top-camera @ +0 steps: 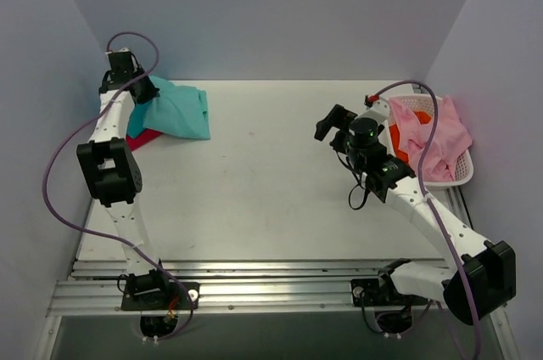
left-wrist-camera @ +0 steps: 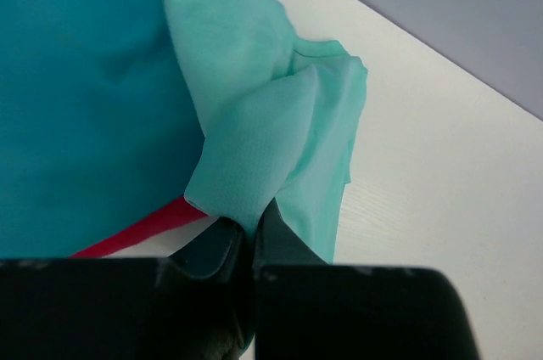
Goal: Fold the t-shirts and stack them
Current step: Neatly place the folded tshirt to the corner
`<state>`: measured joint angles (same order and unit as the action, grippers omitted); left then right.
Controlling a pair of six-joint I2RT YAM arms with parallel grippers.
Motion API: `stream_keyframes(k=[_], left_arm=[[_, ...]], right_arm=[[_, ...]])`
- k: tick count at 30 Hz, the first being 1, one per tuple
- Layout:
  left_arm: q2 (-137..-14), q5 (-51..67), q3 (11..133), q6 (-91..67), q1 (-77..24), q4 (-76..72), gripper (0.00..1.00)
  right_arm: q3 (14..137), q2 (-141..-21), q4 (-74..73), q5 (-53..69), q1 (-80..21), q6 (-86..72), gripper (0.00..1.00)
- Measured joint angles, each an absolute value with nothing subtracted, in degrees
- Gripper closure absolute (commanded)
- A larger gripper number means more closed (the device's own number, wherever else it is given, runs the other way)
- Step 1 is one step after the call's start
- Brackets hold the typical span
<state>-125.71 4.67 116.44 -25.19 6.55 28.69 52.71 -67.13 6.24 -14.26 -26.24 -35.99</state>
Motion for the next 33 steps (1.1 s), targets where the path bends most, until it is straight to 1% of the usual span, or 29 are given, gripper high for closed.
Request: stream_keyframes(k=[8, 13, 15, 16, 17, 18, 21, 24, 28, 30, 33], left_arm=[[-125.71, 9.3, 116.38, -30.15, 16.97, 28.05, 0.98], [-125.58, 12.84, 112.03, -33.95, 22.7, 21.26, 0.98], [-125.29, 13.89, 109.45, -34.44, 23.83, 18.81, 0.88], [-125.29, 14.2, 108.84, -34.74, 24.16, 18.17, 0.81], [-125.4, 14.59, 108.55, -35.11, 24.43, 17.74, 0.62], [-125.58, 15.05, 108.53, -35.51, 24.58, 17.41, 0.54], [-127.02, 16.49, 109.23, -37.58, 24.77, 15.29, 0.38], [-129.75, 16.43, 110.41, -38.17, 24.8, 12.75, 0.33], [-131.22, 14.0, 111.55, -38.33, 24.6, 11.62, 0.32], [-130.58, 11.73, 111.53, -37.91, 24.03, 12.93, 0.32], [-126.15, 5.15, 107.0, -35.66, 22.06, 16.64, 0.32]], right_arm=[[52.07, -71.33, 8.4, -13.91, -28.01, -36.18, 0.0], [52.56, -76.88, 8.62, -15.07, -32.36, -36.12, 0.0], [53.36, -79.13, 8.6, -15.42, -33.95, -36.1, 0.0], [53.8, -80.12, 8.64, -15.62, -34.57, -36.07, 0.0], [54.08, -80.82, 8.69, -15.7, -35.09, -36.07, 0.0], [54.24, -81.28, 8.69, -15.84, -35.64, -36.07, 0.0], [54.48, -81.41, 8.6, -16.29, -36.8, -36.07, 0.0], [54.89, -81.3, 8.71, -16.99, -37.19, -36.07, 0.0], [54.89, -80.9, 8.38, -17.67, -37.23, -36.07, 0.0], [54.89, -80.23, 7.99, -17.98, -37.47, -36.05, 0.0], [54.85, -78.26, 7.46, -18.7, -38.02, -35.94, 0.0]])
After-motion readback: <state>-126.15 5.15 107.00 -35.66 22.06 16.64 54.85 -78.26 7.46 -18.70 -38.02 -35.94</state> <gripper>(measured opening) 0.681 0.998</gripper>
